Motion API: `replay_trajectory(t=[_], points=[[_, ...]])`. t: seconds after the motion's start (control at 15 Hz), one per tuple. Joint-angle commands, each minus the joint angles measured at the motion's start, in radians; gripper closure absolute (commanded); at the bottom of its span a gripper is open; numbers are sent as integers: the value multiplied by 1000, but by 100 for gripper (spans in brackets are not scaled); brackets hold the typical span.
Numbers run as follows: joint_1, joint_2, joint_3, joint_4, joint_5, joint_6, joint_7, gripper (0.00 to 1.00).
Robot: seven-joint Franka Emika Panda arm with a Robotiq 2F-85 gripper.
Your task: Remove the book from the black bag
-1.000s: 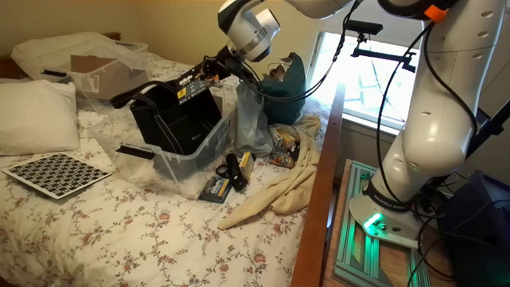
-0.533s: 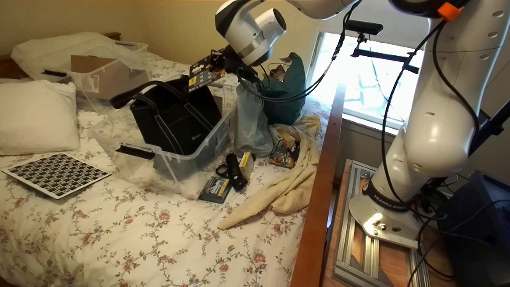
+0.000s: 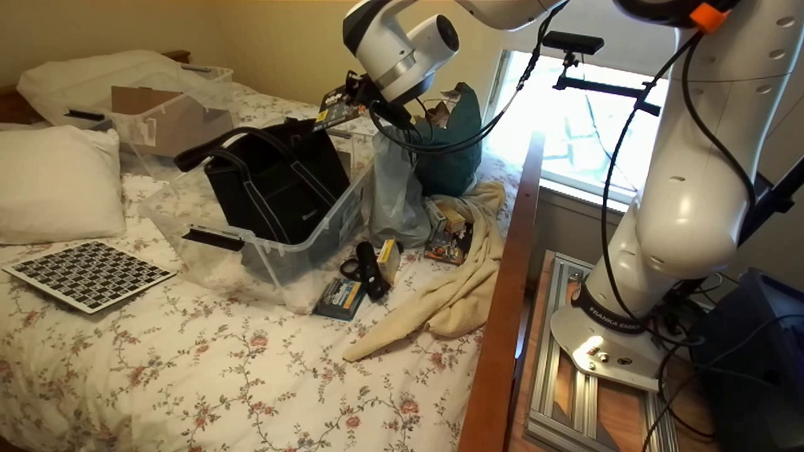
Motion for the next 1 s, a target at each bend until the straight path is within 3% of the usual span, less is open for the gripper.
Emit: replay_trajectory(t=[0.0,0.2,0.27,0.47,0.53,0.93], points=[[-1,0,0,0,1,0,3,73],[-1,0,0,-1,1,1,7,73],[-1,0,0,-1,2,1,7,93],[-13,12,-10,35,59,51,98,93],[17,5,-60,5,-55,42,260,93],[2,76,-132,41,-84,84,572,93]])
